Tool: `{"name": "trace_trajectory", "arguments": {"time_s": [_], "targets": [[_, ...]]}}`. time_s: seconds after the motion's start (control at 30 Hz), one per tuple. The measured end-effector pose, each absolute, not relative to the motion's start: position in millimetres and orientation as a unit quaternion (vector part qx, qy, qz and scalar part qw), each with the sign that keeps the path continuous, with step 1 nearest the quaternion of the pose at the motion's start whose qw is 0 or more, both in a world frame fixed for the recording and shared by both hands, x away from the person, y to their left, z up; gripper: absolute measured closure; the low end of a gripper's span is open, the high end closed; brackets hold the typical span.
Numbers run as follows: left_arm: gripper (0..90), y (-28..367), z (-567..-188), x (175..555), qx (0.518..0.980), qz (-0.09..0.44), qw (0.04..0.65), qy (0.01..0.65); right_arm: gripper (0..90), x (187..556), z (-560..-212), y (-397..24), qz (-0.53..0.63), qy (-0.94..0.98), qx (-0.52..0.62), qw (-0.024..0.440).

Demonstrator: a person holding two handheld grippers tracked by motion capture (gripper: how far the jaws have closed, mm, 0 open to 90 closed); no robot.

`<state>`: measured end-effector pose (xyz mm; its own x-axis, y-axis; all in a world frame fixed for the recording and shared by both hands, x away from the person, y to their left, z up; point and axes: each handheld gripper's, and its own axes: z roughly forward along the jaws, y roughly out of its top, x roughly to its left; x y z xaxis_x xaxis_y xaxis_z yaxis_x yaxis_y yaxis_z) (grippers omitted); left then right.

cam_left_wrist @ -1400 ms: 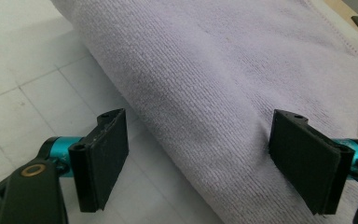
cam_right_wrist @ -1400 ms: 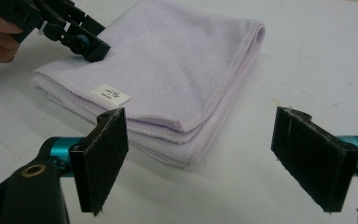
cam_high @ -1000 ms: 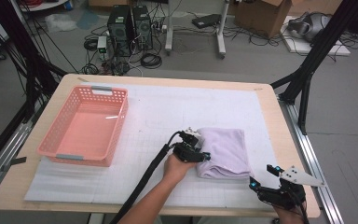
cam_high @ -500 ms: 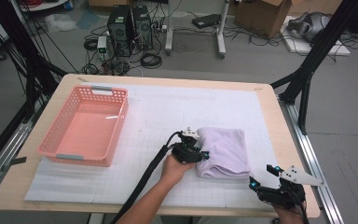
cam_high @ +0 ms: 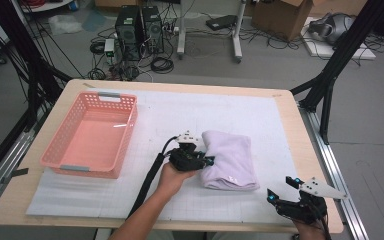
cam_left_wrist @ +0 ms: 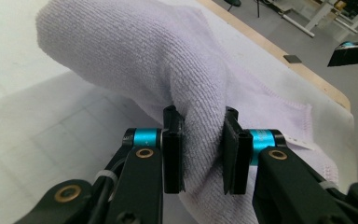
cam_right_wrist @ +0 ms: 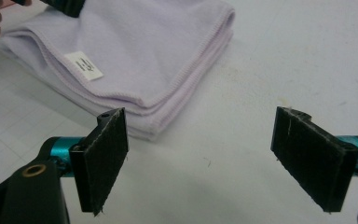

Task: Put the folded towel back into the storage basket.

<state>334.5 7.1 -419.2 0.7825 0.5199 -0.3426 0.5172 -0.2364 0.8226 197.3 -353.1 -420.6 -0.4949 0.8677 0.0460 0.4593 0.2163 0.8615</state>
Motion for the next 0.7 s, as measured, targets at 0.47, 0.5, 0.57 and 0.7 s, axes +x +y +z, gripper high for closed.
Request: {"name": "trace_trajectory", "arguments": {"time_s": [0.47,0.5,0.57,0.7], "targets": [[73.9,41.6,-381.2,323.9,0.769,0.006,0.57,0.288,17.6,197.6,-420.4,-352.5,0.44,0.744,0.445,0.234],[74.0,42.9,-378.1,323.3,0.769,0.007,0.572,0.286,17.6,197.5,-420.3,-352.4,0.44,0.744,0.445,0.233],[74.0,45.7,-372.2,322.6,0.768,0.005,0.578,0.277,17.6,197.3,-420.1,-352.4,0.44,0.744,0.446,0.233],[74.1,51.5,-360.6,320.8,0.765,0.004,0.592,0.255,17.6,197.3,-420.0,-352.6,0.441,0.743,0.446,0.233]]}}
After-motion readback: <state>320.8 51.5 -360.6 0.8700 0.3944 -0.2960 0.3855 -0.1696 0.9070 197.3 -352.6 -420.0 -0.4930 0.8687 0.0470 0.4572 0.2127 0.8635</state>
